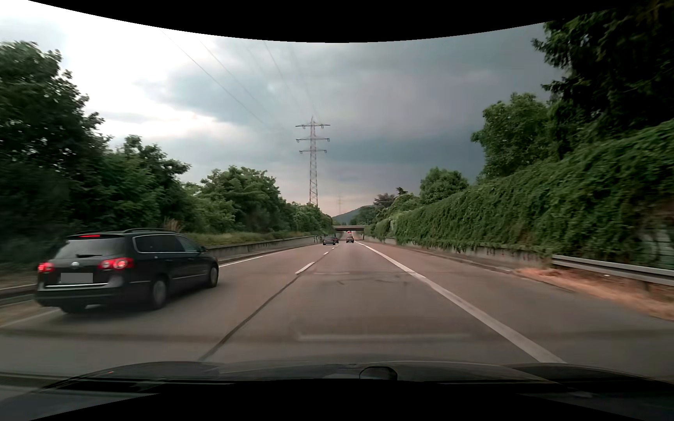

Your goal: Follow the waypoints while adhering to traffic rules and regulations

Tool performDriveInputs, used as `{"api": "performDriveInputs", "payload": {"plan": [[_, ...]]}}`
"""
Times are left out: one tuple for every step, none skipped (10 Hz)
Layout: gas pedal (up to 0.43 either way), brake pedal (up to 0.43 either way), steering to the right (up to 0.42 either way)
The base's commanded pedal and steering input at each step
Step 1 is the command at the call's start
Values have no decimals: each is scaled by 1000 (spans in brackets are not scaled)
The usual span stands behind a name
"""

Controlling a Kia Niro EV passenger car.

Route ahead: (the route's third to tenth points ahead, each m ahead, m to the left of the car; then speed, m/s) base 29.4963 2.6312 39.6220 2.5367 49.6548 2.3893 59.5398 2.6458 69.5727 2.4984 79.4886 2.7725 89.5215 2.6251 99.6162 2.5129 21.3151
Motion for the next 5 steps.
{"api": "performDriveInputs", "payload": {"plan": [[87, 0, -2], [87, 0, -1], [87, 0, -1], [87, 0, -1], [87, 0, -1]]}}
